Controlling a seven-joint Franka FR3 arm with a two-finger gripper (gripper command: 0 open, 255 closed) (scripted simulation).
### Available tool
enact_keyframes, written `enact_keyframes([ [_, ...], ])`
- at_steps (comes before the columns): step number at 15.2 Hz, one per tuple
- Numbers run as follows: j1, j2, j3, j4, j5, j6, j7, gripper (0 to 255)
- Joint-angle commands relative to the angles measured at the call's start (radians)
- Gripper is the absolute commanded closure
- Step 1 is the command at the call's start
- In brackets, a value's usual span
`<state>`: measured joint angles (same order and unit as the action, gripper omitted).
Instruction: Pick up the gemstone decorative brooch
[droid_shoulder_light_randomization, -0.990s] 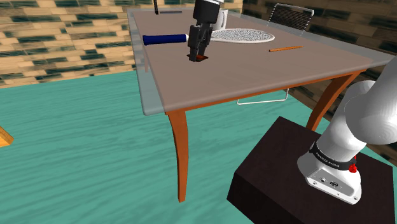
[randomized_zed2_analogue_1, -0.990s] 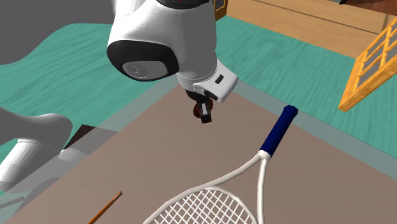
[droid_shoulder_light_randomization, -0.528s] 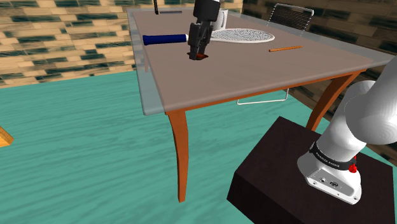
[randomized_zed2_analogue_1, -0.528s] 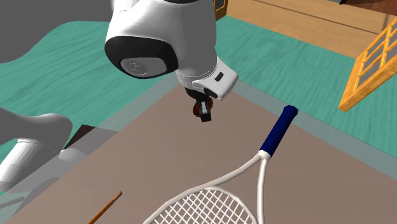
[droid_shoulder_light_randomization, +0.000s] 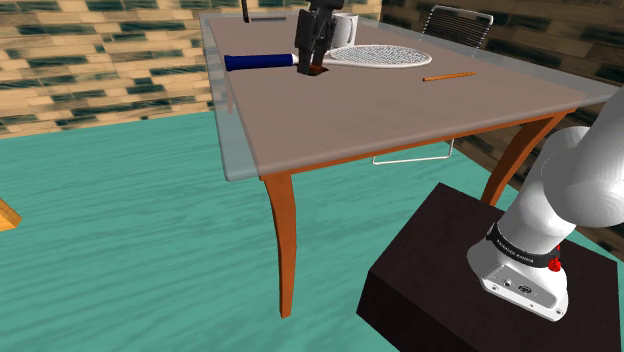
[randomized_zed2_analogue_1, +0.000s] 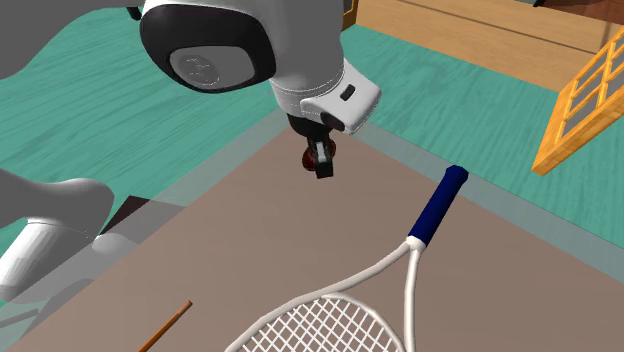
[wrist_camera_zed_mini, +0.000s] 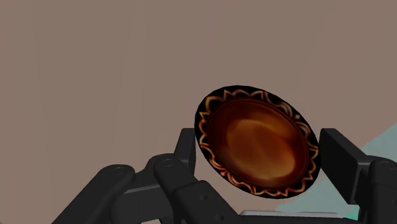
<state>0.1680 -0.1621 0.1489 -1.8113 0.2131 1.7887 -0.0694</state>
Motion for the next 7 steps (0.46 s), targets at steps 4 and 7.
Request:
enact_keyframes([
  [4, -0.002, 0.017, -0.002, 0.088, -0.005, -0.070, 0.011, 255],
  [7, -0.002, 0.022, -0.003, 0.108, -0.006, -0.086, 0.014, 255],
])
